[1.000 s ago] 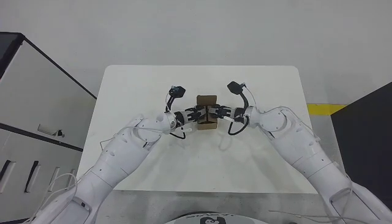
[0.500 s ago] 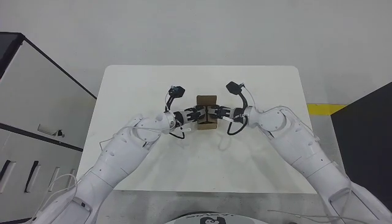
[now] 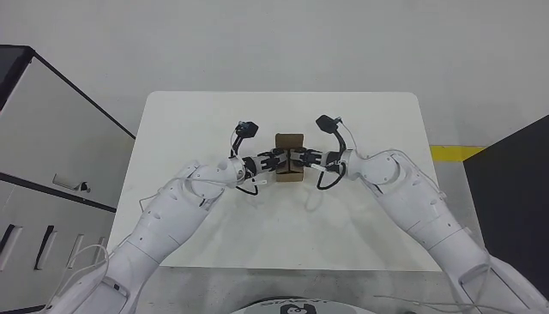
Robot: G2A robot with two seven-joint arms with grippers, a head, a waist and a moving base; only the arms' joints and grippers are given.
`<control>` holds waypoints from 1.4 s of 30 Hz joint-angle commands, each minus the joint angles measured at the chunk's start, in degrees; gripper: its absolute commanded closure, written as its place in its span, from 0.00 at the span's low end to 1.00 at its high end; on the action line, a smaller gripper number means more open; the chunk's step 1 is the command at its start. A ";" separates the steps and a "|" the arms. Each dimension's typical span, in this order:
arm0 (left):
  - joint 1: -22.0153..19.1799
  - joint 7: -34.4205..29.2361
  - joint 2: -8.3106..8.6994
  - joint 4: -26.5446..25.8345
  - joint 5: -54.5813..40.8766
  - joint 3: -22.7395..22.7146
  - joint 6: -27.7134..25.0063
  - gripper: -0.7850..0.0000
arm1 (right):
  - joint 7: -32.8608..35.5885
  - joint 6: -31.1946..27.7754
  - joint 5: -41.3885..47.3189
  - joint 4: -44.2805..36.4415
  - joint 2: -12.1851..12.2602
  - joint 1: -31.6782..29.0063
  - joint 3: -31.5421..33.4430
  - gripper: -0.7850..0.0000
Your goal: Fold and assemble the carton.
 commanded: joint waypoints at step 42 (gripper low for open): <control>1.80 -0.44 -0.67 -1.73 -0.01 -2.22 -0.79 1.00 | 0.96 -1.99 0.51 -1.45 -0.17 -2.79 3.38 1.00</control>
